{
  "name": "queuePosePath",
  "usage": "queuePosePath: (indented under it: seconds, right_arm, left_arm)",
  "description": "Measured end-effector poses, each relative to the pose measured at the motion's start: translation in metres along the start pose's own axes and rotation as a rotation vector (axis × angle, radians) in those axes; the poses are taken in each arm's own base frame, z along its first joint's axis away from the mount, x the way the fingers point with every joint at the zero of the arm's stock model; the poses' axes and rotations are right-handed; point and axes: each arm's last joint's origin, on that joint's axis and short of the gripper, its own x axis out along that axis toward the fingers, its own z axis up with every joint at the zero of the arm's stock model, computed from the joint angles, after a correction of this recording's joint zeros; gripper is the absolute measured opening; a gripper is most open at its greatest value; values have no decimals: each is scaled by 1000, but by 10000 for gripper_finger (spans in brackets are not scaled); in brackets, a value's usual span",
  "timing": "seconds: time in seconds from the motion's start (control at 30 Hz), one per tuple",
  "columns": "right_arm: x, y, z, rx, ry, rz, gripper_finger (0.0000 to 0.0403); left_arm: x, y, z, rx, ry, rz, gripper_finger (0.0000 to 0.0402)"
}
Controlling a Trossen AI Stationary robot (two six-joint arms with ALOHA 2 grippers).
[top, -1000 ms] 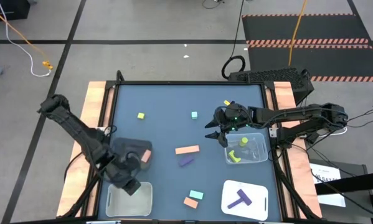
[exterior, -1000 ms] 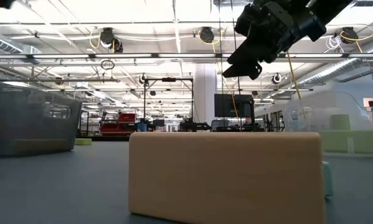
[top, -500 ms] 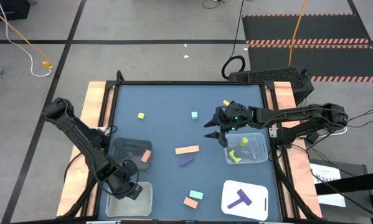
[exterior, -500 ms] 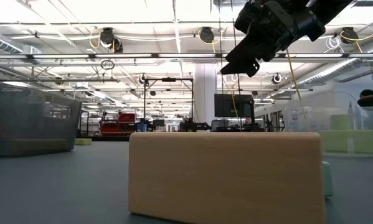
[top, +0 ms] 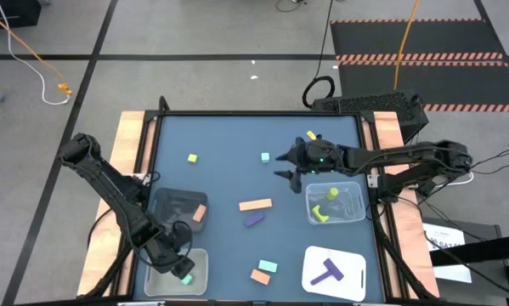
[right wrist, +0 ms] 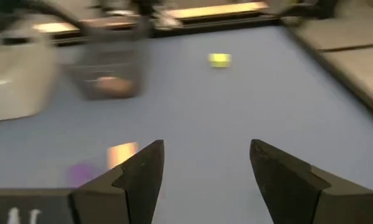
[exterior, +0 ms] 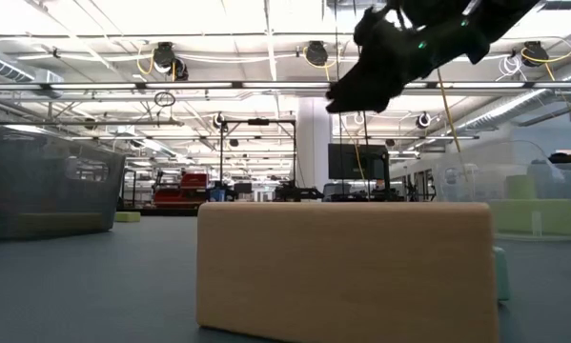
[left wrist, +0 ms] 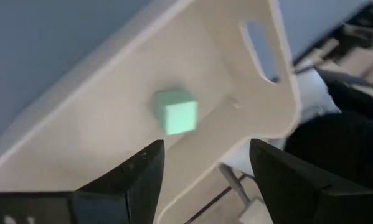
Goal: Sort & place blocks by color
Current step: Put the top blue block into the gray bin
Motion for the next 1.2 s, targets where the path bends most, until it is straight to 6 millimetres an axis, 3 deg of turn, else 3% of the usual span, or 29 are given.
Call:
queuePosePath:
  seconds: [0.23,0.37,0.47,0.7,0.93,1.2]
  right_arm:
    - [27,-16,-8,27,-39,-97,231]
    - [46,-22,-14,169,-101,-120,231]
    - [58,-27,-23,236,-110,-234,231]
    - [87,-31,-30,243,-35,-366,231]
    - [116,-35,-32,379,110,-462,231]
    - [121,-39,-36,492,144,-577,231]
  left_arm:
    - [-2,-15,9,173,-34,-142,236]
    - [-4,-18,23,162,-117,-150,237]
    - [-6,-19,34,151,-191,-156,237]
    - [-11,-22,61,239,-326,-142,237]
    - [-17,-23,84,310,-394,-127,237]
    - [-23,-24,94,348,-427,-134,237]
